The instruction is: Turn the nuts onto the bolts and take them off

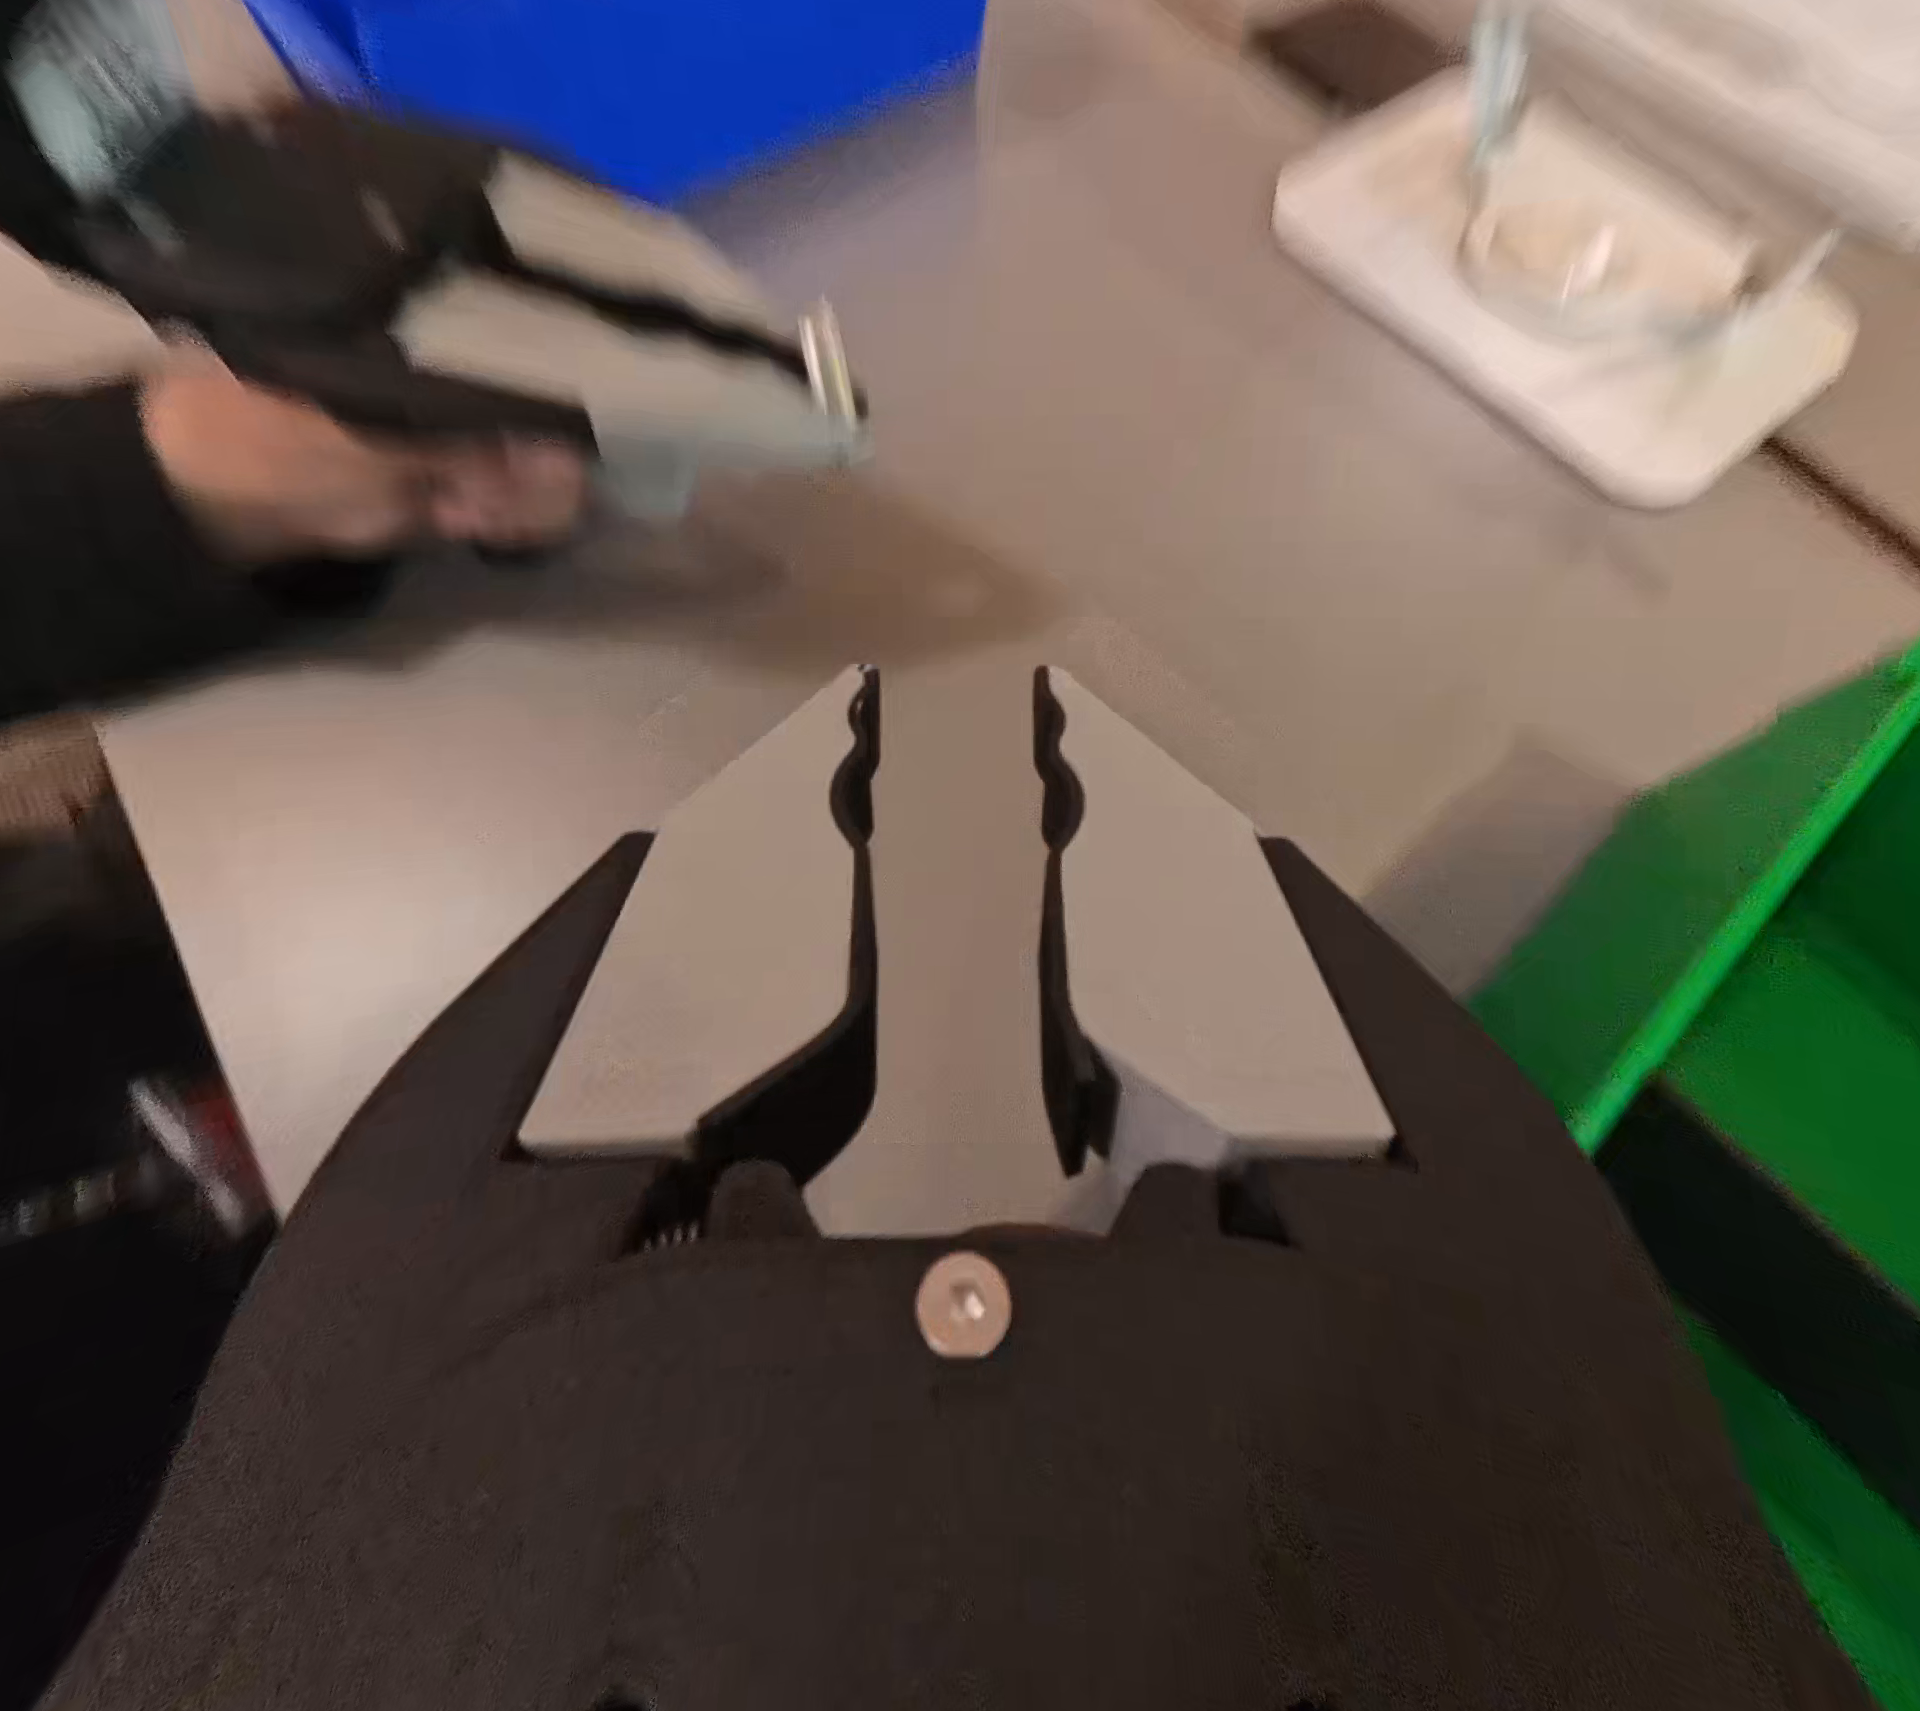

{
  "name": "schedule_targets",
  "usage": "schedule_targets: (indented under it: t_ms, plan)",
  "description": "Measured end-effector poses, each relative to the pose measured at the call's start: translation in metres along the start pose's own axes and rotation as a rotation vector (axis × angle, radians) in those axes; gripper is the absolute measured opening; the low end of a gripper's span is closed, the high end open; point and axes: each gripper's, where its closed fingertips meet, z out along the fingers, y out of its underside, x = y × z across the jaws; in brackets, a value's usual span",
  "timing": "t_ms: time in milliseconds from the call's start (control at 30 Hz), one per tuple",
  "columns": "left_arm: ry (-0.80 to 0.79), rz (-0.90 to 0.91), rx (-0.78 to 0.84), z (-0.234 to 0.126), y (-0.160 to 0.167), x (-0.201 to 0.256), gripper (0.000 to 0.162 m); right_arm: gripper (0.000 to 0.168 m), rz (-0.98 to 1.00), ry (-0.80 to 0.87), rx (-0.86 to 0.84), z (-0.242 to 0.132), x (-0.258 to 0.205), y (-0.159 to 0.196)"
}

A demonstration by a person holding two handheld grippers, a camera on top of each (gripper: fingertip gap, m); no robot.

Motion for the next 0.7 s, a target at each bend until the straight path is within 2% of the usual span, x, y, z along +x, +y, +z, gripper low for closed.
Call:
schedule_targets:
  t_ms: [100, 200, 267, 300, 400, 700]
  plan:
    - [0.015, -0.004, 0.006, -0.001, -0.002, 0.003, 0.006, 0.028, -0.004, 0.067, -0.311, -0.005, 0.010, 0.059]
    - [0.026, -0.005, 0.007, -0.002, -0.002, 0.005, 0.006, 0.015, 0.043, 0.106, -0.464, -0.011, 0.017, 0.098]
    - [0.031, 0.000, 0.006, -0.002, -0.002, 0.007, 0.006, 0.012, 0.040, 0.207, -0.541, -0.018, 0.035, 0.117]
    - [0.032, 0.003, 0.006, -0.002, -0.002, 0.008, 0.006, 0.006, 0.033, 0.249, -0.560, -0.019, 0.042, 0.122]
    - [0.039, 0.003, 0.006, -0.003, -0.002, 0.010, 0.006, 0.020, 0.054, 0.301, -0.600, -0.024, 0.051, 0.128]
    - [0.045, -0.003, 0.013, -0.005, -0.003, 0.011, 0.006, 0.031, 0.174, 0.269, -0.626, -0.013, 0.056, 0.128]
